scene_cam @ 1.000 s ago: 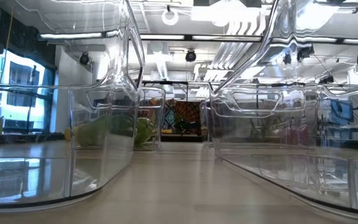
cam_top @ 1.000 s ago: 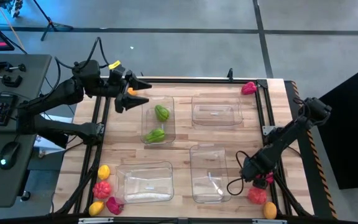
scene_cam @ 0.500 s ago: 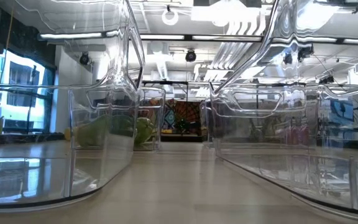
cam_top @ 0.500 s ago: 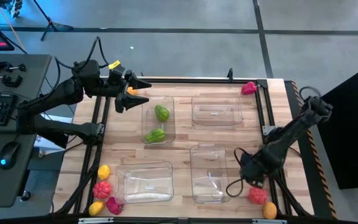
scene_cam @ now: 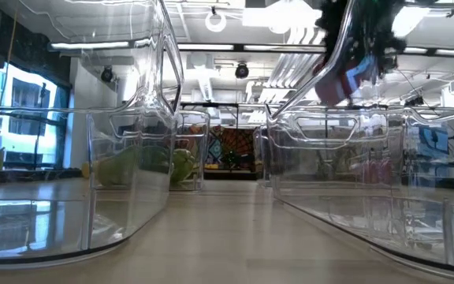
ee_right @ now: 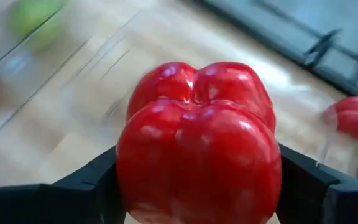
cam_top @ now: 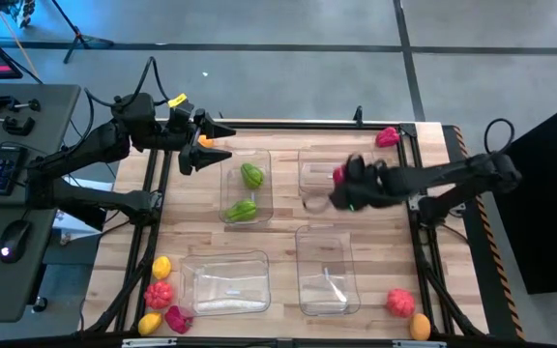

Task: Sort produce into baskets
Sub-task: Put the bottom right red bell pepper into the top right transparent bin

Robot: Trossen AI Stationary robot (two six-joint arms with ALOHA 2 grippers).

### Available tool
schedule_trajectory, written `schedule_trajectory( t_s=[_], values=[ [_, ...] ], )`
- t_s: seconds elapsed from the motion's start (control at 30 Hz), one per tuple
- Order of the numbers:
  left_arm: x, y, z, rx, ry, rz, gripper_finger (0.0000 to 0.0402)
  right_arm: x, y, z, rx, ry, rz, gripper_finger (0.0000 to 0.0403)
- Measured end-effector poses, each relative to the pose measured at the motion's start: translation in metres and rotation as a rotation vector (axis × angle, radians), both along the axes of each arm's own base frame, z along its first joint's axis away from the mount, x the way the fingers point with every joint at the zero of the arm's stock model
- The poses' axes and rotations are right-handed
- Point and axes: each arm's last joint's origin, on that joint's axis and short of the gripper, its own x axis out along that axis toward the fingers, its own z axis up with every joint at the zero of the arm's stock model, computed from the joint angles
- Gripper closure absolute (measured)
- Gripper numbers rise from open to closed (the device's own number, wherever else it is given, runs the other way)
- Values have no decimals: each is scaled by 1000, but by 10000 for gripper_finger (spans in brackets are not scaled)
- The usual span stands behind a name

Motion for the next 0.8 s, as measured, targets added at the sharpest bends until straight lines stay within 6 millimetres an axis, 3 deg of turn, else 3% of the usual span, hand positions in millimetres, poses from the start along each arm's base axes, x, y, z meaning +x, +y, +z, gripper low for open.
schedule_trajectory(
  t_s=[0.2, 0.53, 0.8],
  values=[
    [0, -2, 0, -6, 1, -9, 11, 1, -47, -3, -3, -44, -200, 120],
    [2, -8, 0, -7, 2, -40, 11, -2, -61, -5, 57, -4, -191, 114],
    [2, -8, 0, -6, 3, -35, 11, -5, -76, -6, 148, -34, -260, 14]
  ],
)
